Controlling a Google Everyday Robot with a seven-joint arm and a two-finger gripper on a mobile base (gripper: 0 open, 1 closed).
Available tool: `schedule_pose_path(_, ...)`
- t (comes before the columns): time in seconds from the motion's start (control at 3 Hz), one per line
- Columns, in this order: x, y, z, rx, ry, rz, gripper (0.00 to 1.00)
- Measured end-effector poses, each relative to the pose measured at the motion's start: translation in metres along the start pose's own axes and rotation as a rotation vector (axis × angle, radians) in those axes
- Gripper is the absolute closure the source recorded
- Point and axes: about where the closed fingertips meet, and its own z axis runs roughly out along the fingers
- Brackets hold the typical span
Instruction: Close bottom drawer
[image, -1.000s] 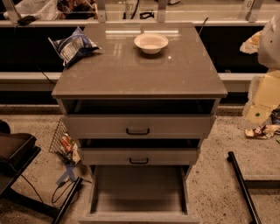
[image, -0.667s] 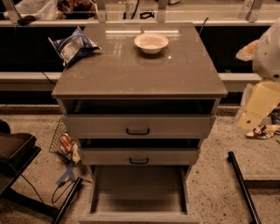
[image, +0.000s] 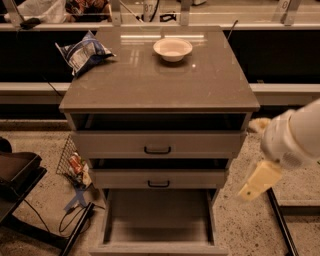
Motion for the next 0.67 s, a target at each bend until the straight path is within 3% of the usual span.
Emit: schedule_pose_path(0.67, 0.071, 0.063, 0.158, -0.094, -0.035, 0.136, 0.00)
